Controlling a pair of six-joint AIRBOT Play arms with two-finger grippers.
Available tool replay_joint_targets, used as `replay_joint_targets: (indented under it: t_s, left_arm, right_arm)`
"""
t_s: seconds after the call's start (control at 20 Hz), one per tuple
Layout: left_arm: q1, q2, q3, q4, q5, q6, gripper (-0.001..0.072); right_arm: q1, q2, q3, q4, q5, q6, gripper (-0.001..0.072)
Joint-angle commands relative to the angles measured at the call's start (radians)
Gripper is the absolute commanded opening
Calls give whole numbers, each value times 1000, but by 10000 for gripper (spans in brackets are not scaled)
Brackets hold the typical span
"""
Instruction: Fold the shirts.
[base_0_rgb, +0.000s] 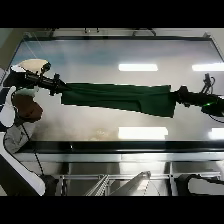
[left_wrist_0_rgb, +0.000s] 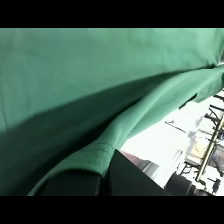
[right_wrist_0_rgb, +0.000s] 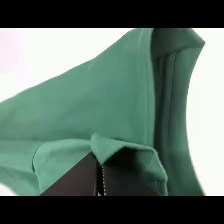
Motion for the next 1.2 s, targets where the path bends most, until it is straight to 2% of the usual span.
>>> replay_joint_targets:
  t_s: [0.0,0.05,0.1,0.15,0.2,0.25,0.3,0.35,0.4,0.5,0.6,0.65,0.7,0.8,0.85,0.9,0.95,1.0,1.05,1.1,1.15]
  left_arm:
    - [-3,-72,65,0,-18,-18,9]
    - [8,-71,61,7,-29,-18,98]
    - [17,-71,66,15,-38,-26,335]
    - [29,-71,75,15,-54,-54,606]
    - [43,-71,92,15,-74,-89,718]
    - [63,-71,124,15,-102,-103,718]
    - [76,-71,161,14,-122,-130,716]
    - [88,-71,204,13,-142,-150,714]
    - [89,-65,233,14,-153,-157,701]
    - [72,-32,226,14,-141,-155,522]
    - [34,-2,185,14,-107,-146,246]
    - [10,10,168,13,-92,-132,35]
    - [-17,15,162,15,-85,-109,0]
    - [-76,15,163,15,-80,-95,-1]
    - [-113,14,162,17,-68,-84,-1]
    - [-153,14,162,16,-43,-84,-1]
    - [-193,13,162,19,-16,-84,-1]
    - [-233,11,162,26,16,-80,-1]
    - [-279,7,162,26,53,-72,-1]
    - [-321,-2,162,29,89,-70,-2]
    - [-364,-15,163,36,122,-71,-2]
  right_arm:
    - [37,-74,70,-87,-23,-30,22]
    - [31,-67,80,-130,10,-30,76]
    - [19,-59,96,-174,66,-29,332]
    - [6,-50,115,-216,118,-25,395]
    - [-10,-40,138,-264,155,-13,396]
    - [-28,-29,165,-330,163,16,401]
    - [-47,-24,190,-403,149,65,556]
    - [-61,-26,207,-453,137,124,680]
    - [-71,-35,214,-472,135,165,691]
    - [-66,-76,215,-461,153,185,691]
    - [-40,-129,215,-412,193,182,691]
    - [-25,-150,215,-383,198,180,691]
    - [-9,-167,215,-354,198,165,690]
    - [16,-189,215,-298,199,153,688]
    - [25,-198,216,-277,199,148,624]
    - [33,-207,217,-257,199,134,498]
    - [37,-214,218,-237,198,134,447]
    - [38,-220,218,-211,198,131,319]
    - [38,-220,219,-196,196,126,124]
    - [36,-220,225,-190,200,127,23]
    - [35,-219,231,-190,205,128,22]
